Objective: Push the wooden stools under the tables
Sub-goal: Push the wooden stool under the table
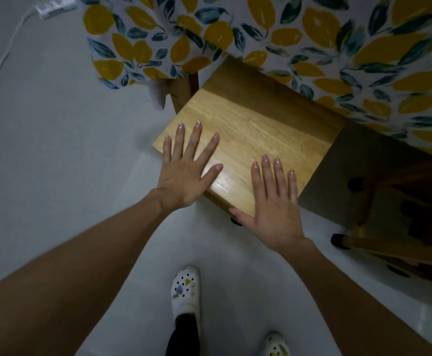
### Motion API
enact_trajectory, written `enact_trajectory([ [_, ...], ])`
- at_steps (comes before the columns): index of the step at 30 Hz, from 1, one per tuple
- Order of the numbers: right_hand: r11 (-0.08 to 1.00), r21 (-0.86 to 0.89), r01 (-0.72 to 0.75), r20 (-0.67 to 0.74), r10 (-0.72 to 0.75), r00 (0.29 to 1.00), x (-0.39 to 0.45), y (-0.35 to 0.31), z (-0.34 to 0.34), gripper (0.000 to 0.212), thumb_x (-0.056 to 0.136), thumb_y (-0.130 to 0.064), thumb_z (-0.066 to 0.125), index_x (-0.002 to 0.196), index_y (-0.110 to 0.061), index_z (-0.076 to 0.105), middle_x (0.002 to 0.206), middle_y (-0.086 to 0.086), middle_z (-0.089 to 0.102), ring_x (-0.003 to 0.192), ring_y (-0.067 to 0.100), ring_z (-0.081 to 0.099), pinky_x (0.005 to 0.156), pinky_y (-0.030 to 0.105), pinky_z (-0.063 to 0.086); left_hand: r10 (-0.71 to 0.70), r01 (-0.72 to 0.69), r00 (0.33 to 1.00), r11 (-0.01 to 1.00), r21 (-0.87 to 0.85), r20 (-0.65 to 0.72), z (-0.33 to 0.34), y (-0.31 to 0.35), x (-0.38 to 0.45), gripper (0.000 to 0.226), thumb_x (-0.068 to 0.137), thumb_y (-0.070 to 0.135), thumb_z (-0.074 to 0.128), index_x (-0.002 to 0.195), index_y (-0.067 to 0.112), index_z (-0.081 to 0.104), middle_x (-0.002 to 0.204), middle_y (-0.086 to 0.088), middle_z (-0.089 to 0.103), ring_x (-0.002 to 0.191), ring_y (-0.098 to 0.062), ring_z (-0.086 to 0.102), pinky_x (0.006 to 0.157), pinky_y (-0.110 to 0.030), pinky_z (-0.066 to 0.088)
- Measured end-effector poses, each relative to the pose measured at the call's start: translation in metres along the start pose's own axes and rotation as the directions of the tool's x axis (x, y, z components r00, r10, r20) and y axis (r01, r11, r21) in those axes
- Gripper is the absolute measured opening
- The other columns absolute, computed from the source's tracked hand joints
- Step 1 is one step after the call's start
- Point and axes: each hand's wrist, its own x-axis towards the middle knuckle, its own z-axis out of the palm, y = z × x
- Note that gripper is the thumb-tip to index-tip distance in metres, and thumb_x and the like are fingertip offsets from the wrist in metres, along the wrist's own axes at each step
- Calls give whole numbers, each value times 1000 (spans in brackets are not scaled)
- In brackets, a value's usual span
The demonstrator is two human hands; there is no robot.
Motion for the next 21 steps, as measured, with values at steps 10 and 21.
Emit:
enact_trajectory([
  [10, 978, -27, 206, 40, -205, 978, -17, 16, -6, 103, 82, -76, 35, 155, -10, 3, 163, 16, -5, 149, 35, -8, 120, 55, 9, 77, -86, 995, 986, 146, 65, 1, -4, -81, 98, 73, 86, 27, 150, 34, -3, 159, -9, -14, 142, -39, -21, 111, -67, -3],
  [21, 997, -1, 72, -15, -72, 997, 8, 7, -1, 104, 79, -84, 24, 155, -13, 9, 163, 14, 2, 150, 33, -3, 120, 53, 10, 179, -191, 980, 964, 186, 83, -8, -31, -42, 75, 86, 72, 27, 148, 43, -1, 160, -5, -12, 142, -44, -17, 111, -66, 3],
])
